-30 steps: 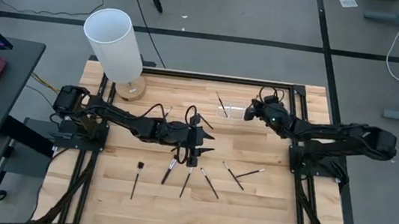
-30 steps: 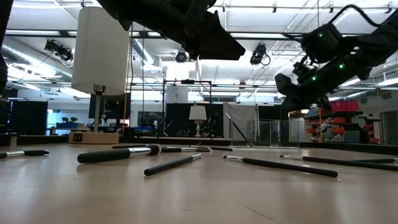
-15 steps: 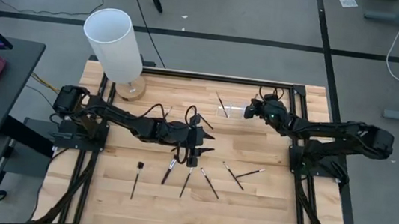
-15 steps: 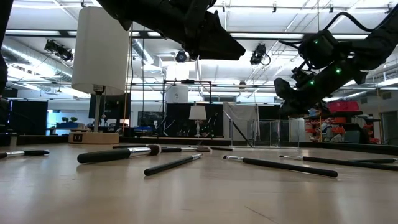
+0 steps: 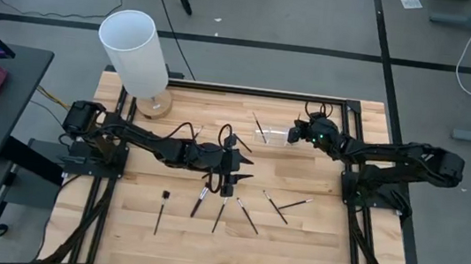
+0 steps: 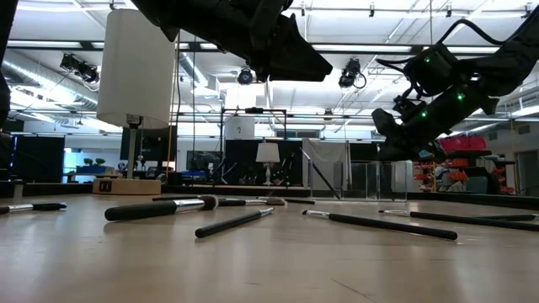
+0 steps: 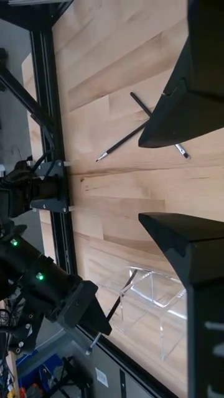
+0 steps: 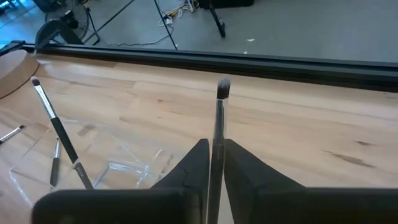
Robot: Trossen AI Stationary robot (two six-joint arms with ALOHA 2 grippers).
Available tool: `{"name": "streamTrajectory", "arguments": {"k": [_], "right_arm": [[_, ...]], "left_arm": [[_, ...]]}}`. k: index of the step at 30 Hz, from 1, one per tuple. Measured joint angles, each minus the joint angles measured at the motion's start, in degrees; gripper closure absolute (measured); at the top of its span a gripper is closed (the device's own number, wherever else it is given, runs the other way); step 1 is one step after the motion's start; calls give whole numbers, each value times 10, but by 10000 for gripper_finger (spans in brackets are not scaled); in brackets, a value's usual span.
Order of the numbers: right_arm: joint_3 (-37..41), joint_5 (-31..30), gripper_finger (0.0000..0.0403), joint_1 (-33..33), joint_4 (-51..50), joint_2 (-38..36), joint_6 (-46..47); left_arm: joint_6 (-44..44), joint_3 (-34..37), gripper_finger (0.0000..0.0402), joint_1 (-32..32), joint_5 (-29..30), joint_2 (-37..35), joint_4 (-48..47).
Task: Put items in baskets/containers
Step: Put the black eyeshadow brush into the transparent organizer
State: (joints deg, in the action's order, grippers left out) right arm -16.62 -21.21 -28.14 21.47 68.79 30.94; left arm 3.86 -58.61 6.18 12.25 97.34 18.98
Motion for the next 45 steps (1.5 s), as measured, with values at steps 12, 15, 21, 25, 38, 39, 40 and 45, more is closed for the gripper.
{"name": "streamTrajectory", "arguments": {"k": [12, 15, 21, 25, 38, 39, 40, 45], "right_arm": [[0, -3, 255, 0, -21, -37, -24], [0, -4, 249, 0, -60, -77, -24], [-11, -4, 265, 0, -197, -175, -7], [-54, -3, 286, 15, -330, -229, 14], [-108, 62, 360, 239, -373, -239, 53], [-94, 59, 365, 271, -345, -228, 65], [-81, 52, 371, 305, -311, -217, 77], [-20, -12, 397, 462, -101, -121, 100]], "left_arm": [[0, 0, 218, 0, 0, 0, 0], [-2, 0, 218, 1, 0, 0, 0], [-2, 0, 218, 0, 0, 0, 0], [-2, 0, 218, 0, 0, 0, 0], [-3, -1, 218, 5, 0, 0, -13], [-3, -1, 218, 5, 0, 0, -15], [-3, -1, 218, 7, 0, 0, -17], [-2, -1, 218, 12, 0, 0, -19]]}}
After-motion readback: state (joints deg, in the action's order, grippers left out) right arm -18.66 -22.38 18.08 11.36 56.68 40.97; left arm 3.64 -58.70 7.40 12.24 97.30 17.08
